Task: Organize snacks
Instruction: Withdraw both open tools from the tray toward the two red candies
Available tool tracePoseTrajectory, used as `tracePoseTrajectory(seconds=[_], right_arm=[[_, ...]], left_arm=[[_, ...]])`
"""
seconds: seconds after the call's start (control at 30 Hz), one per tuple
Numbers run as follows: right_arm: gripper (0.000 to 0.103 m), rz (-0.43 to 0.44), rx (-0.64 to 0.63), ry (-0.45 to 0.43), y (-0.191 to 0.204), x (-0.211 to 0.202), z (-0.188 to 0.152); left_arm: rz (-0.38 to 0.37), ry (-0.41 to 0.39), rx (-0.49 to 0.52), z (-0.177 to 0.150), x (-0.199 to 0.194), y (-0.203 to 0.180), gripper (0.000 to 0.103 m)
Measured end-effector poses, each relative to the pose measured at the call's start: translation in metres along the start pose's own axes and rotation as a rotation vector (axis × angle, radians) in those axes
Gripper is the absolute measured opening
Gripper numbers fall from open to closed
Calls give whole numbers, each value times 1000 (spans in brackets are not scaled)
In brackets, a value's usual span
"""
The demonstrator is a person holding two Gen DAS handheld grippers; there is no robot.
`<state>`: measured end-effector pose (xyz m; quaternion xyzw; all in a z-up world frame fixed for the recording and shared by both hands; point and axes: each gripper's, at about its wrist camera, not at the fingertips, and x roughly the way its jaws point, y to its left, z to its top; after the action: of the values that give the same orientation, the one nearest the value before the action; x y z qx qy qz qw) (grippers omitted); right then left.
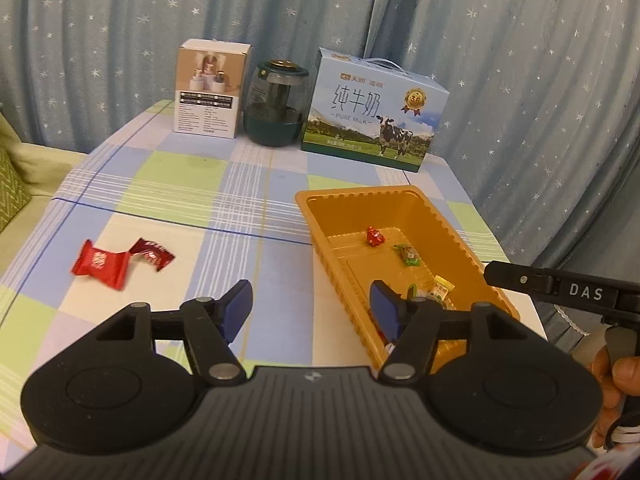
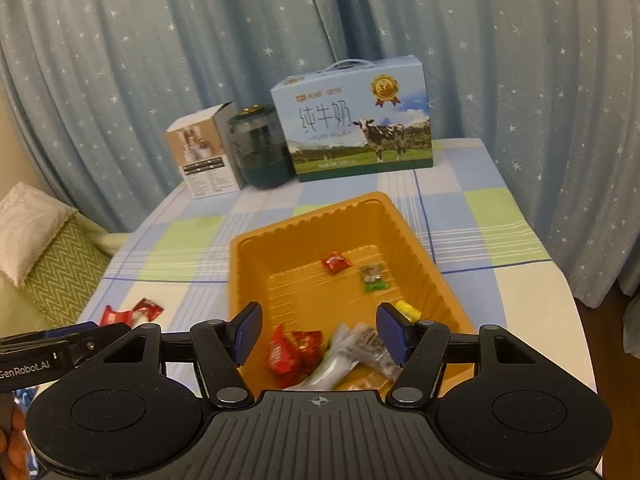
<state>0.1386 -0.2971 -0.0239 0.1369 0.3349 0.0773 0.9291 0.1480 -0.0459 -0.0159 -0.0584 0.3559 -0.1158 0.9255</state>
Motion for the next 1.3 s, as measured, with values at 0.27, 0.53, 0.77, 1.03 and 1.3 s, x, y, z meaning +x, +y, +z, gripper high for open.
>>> tracePoseTrajectory(seconds=[0.27,0.53,0.77,1.03,1.3], right_arm=[[63,36,-20,-9,29,-23,-11],[63,73,-55,-7,59,-32,-21],[63,103,-86,-2,85,-33,-28],[63,129,-124,15,109,-25,-35],[63,140,-152,33,124,-8,-41]], left_arm=[[45,-31,-8,-10,-42,17,69],[107,-52,-44,-23,-81,49,71],[159,-64,-67,-29,-101,73,73],[189,-64,-96,-37,-110,97,75],[211,-51,-124,-41,-103,116,75]])
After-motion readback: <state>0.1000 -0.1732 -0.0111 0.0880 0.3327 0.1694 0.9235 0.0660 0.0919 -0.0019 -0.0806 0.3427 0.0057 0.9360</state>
